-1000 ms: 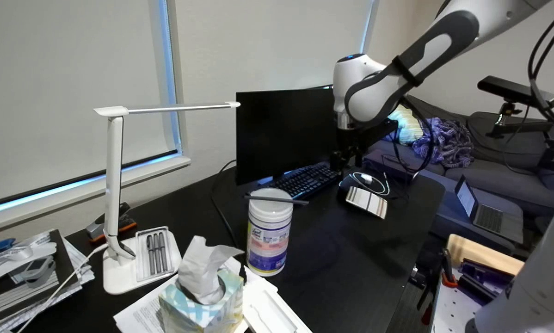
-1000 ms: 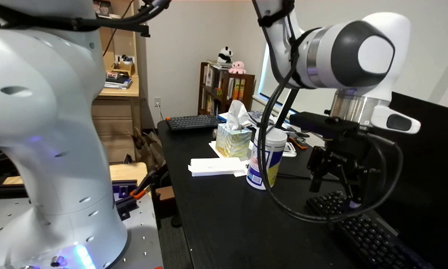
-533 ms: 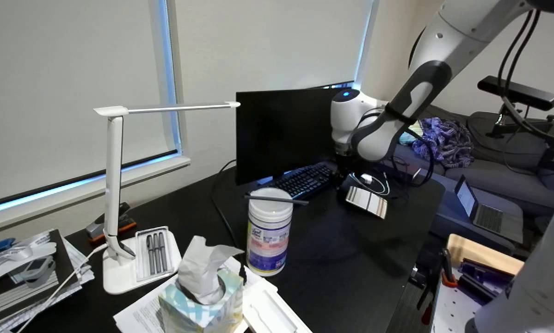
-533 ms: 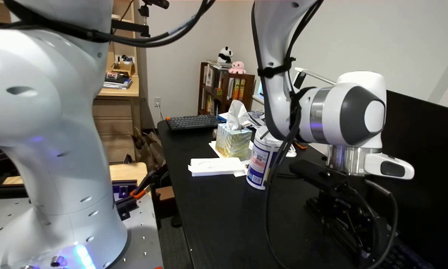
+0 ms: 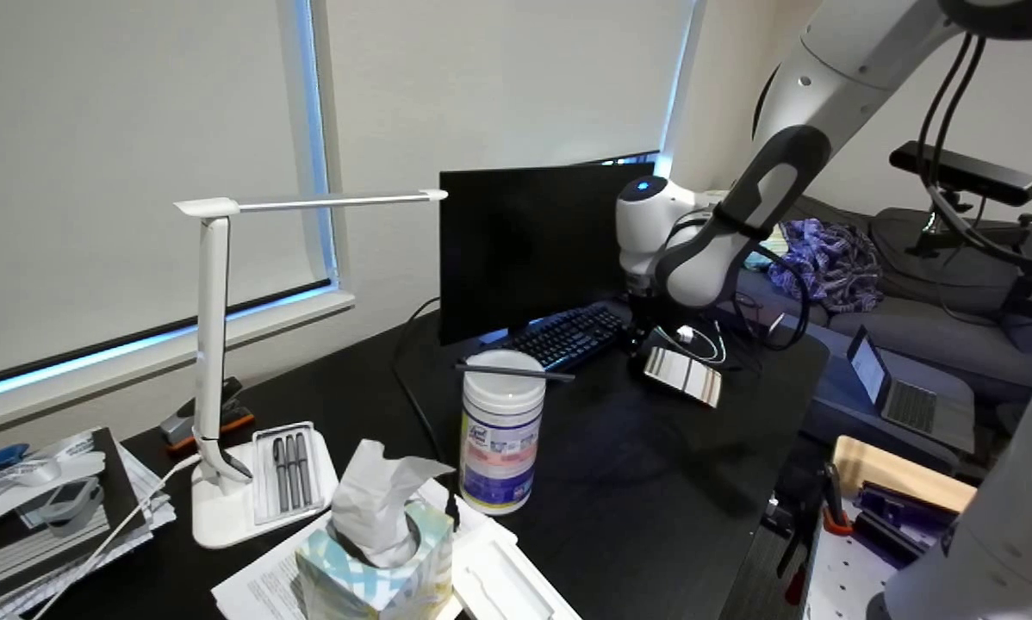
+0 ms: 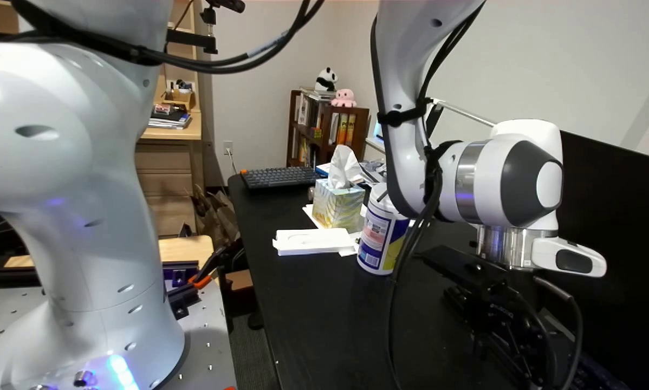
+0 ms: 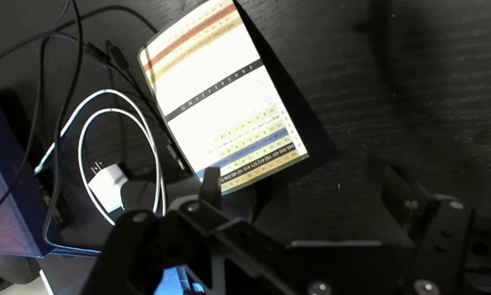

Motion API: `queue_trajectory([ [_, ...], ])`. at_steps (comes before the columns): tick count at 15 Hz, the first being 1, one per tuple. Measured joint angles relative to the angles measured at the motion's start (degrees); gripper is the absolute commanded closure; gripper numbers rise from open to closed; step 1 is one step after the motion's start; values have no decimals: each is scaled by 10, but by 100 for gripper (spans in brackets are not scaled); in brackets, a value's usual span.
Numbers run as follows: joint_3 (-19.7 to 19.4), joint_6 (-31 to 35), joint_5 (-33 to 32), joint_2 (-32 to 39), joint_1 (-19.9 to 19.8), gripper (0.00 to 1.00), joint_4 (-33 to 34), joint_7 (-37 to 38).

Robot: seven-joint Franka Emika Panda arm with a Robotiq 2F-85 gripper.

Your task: Move the striped paper from the right side of the desk to the left side of the desk

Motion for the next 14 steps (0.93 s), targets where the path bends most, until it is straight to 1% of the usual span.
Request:
queue_trajectory([
  [2,-8,-6,0,1,8,0,3,25],
  [4,-18,-18,0,7,23,0,14,77],
  [6,-23,-30,0,23,35,0,31,132],
  [8,-23,-59,2,49,42,0,55,175],
  [10,-21,-80,11,85,44,0,84,197],
  [14,-19,-72,36,156,44,0,140,208],
])
